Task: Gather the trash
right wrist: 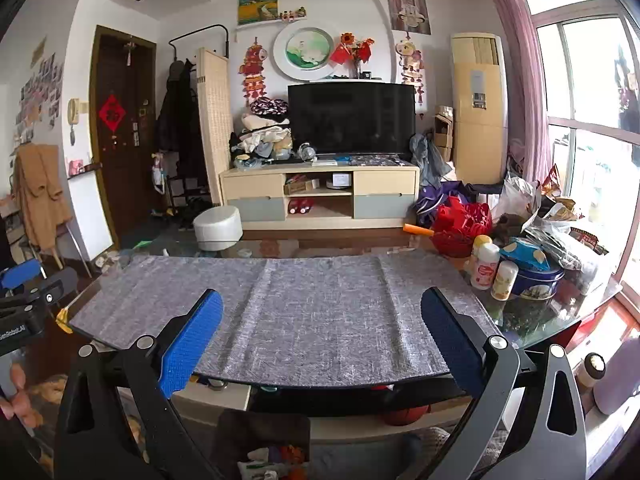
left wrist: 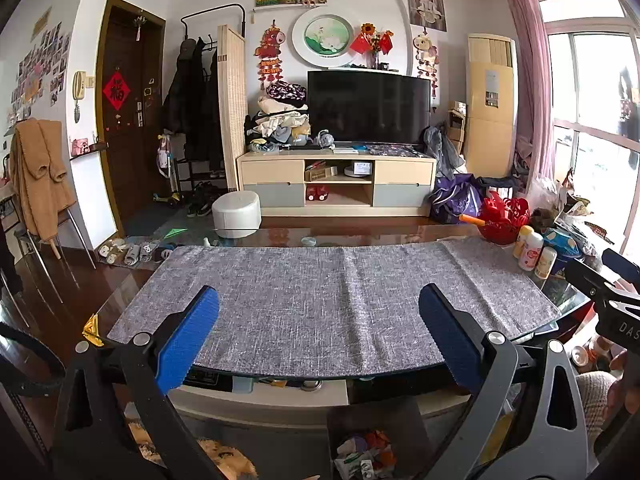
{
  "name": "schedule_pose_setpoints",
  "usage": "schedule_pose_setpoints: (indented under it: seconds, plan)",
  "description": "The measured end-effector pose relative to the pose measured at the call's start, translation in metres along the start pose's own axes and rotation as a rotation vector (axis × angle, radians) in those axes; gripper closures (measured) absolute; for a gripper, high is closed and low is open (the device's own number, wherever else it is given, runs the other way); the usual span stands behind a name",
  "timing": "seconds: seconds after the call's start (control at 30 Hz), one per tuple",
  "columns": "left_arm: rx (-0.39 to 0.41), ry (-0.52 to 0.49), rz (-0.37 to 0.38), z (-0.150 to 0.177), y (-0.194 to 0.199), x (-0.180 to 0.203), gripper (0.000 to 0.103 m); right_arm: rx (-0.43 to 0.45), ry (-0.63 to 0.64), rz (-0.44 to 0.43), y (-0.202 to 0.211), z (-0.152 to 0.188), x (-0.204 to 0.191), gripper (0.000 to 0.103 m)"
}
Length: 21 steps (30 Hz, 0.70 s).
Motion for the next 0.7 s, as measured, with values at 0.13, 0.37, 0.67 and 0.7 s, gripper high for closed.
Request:
schedule_pose_setpoints:
  seconds: [0.13, 0.37, 0.67, 0.7]
  plan:
    - [-0.001, 0.000, 0.002, -0.0004, -0.0003, 0.0000, 0.008, -0.001, 0.000, 0.001, 0.0001, -0.0001, -0.0005, 0.003]
    - [0.001, 0.000, 0.001, -0.0007, -0.0006, 0.0018, 0.008, -0.008, 0.002, -0.001, -0.0038, -0.0019, -0.0023, 0.003]
    - [0.003, 0.004, 0.007, -0.0034, -0.0011, 0.0045, 0.008, -0.009, -0.002, 0.001, -0.0051, -0.0030, -0.0027, 0.003]
    - [0.003, 0.003, 0.006, -0.0035, -0.0012, 0.0047, 0.008, -0.009, -0.003, 0.001, -0.0052, -0.0032, -0.0029, 0.003]
Point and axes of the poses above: each gripper's, at about its wrist camera, not at the fingertips, and y roughly against the way its jaws point, x to its right, z to its underside, the point moved 3 cm from there along -y, roughly the way its jaws point, and after that the axes turned 14 degrees about z, right-handed, at the moved point
